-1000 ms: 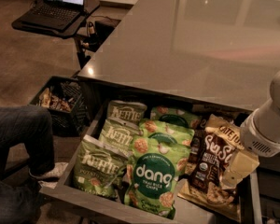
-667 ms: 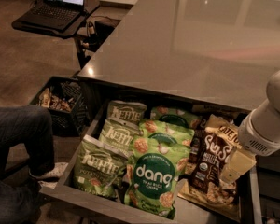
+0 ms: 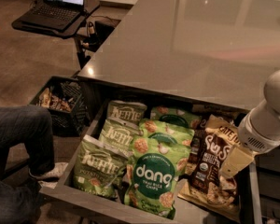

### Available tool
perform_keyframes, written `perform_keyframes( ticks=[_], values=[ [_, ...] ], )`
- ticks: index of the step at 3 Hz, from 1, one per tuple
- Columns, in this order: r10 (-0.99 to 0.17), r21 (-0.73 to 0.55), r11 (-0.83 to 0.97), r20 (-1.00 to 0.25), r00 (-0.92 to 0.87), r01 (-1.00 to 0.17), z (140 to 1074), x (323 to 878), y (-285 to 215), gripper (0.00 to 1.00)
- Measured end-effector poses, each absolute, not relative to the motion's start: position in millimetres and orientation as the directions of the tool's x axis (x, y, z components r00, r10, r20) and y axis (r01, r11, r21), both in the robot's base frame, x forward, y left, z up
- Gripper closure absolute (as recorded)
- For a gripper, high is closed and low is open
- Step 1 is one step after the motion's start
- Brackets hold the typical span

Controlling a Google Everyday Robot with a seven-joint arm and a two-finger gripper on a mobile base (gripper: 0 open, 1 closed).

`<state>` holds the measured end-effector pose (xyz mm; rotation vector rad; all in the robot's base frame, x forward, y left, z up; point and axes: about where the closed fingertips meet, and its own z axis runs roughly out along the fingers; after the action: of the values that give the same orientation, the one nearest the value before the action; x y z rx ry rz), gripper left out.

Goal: Pick brown chip bag from top drawer and place on counter

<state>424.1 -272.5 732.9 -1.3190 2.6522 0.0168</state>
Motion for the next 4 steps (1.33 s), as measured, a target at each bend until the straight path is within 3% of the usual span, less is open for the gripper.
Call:
perform_keyframes(
  ticks=[3, 4],
  values=[
    [-0.760, -0.110, 0.646, -0.178, -0.625, -0.755, 743.6, 425.9, -287.2, 0.10],
    [-0.754, -0.110, 0.654, -0.180, -0.632, -0.749, 741.1, 428.3, -288.6, 0.17]
  ],
)
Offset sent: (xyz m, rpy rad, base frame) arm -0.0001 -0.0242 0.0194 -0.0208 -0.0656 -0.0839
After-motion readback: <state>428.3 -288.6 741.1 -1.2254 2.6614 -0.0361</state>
